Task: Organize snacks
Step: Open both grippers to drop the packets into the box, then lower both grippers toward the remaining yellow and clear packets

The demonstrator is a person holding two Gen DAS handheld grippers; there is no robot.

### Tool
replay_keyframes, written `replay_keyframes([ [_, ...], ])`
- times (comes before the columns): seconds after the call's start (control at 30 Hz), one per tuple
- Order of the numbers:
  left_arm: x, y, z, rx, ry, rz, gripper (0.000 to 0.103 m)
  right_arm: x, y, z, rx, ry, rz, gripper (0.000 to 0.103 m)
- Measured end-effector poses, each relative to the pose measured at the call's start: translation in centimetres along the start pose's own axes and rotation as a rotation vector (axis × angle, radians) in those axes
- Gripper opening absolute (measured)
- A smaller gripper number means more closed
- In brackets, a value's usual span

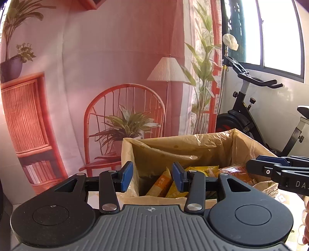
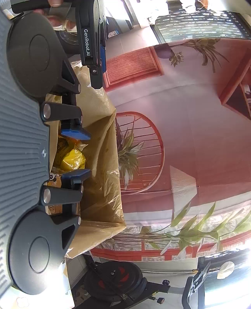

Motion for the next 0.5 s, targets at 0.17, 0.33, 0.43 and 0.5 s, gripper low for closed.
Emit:
replay_keyframes([
  [0.17,-1.6,3.3,-2.6,0.026,0.038,-0.001,0.047,-0.9,2.9,0.1,0.017,-0.034,0.047,0.042],
  [0.33,-3.9,5.3,-4.9,0.049,0.065,-0.046,0.047,-3.1,4.9,-0.2,0.039,-0.109,0.054,0.042],
  [0.43,-5.4,6.2,-6.5,0.078,0.081,-0.064,0.047,-4.9,5.6,-0.4,0.052,-0.142,0.04,0.042],
  [0.5,-6.4,6.7,-7.7,0.093,0.102,-0.081,0.047,-6.0,5.8,-0.7,0.056,-0.151,0.022,0.043],
])
Point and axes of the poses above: each gripper's, at about its wrist camera, not at the fingertips, and y roughly against the way its jaws point, z to its right, x to its top, the point moved 5 cm from there along -y, roughly the way its jaws point, and after that the axes turned 5 degrees about -x, right-handed, at the moved point
